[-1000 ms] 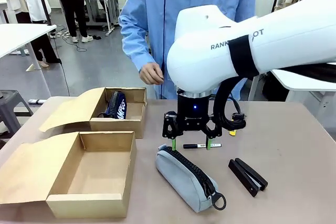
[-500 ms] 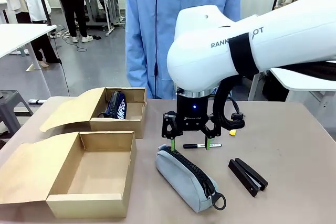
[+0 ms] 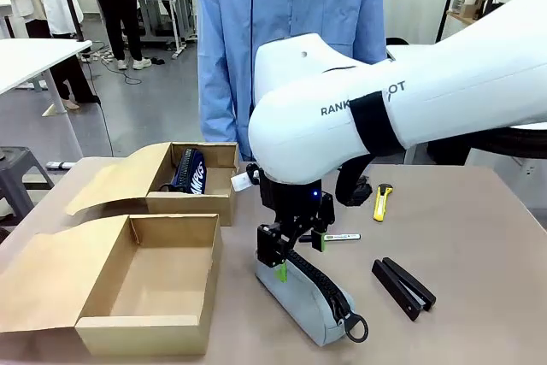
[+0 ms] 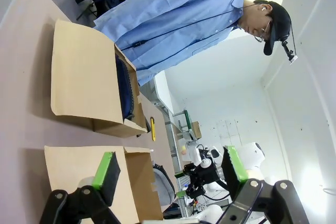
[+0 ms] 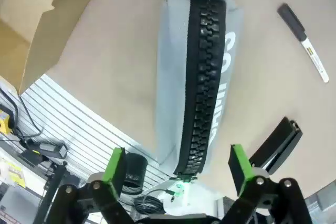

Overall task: Place items inside the box.
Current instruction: Pick up a Pencil pouch or Stapler and place it inside the Mailer Box closest to the robot.

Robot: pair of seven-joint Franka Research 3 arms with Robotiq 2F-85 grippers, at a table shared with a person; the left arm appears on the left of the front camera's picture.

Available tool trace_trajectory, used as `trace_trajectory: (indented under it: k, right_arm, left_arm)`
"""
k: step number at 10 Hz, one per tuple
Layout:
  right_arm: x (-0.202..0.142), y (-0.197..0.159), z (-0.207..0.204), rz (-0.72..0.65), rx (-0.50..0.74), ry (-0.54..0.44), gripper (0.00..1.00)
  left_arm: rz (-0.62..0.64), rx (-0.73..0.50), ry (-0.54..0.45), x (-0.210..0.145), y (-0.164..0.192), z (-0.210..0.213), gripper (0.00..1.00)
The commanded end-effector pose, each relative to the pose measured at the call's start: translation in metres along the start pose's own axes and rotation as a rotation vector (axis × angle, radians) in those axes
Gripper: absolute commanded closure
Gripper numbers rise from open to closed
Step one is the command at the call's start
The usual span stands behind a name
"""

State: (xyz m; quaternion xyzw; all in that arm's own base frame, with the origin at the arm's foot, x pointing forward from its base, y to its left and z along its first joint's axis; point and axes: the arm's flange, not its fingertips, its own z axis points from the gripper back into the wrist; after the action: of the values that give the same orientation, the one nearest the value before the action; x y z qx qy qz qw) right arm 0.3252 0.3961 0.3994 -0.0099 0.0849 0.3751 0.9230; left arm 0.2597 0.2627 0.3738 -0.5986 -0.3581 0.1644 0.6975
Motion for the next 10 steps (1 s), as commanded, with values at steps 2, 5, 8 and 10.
trace_trajectory:
  k: [2, 5, 8, 10]
  right_arm:
    - [-0.002, -0.014, -0.003, -0.036, -0.006, -0.053, 0.00]
    - [0.013, -0.014, -0.039, -0.059, -0.041, -0.073, 0.00]
    - [0.015, -0.008, -0.077, -0.088, -0.026, -0.060, 0.00]
    - [0.012, -0.007, -0.078, -0.109, -0.053, -0.063, 0.00]
  left_arm:
    - [-0.023, -0.021, -0.017, 0.000, -0.001, -0.002, 0.00]
    - [-0.023, -0.021, -0.017, 0.000, -0.001, -0.002, 0.00]
    - [-0.023, -0.021, -0.017, 0.000, -0.001, -0.002, 0.00]
    - [-0.023, -0.021, -0.017, 0.000, -0.001, -0.002, 0.00]
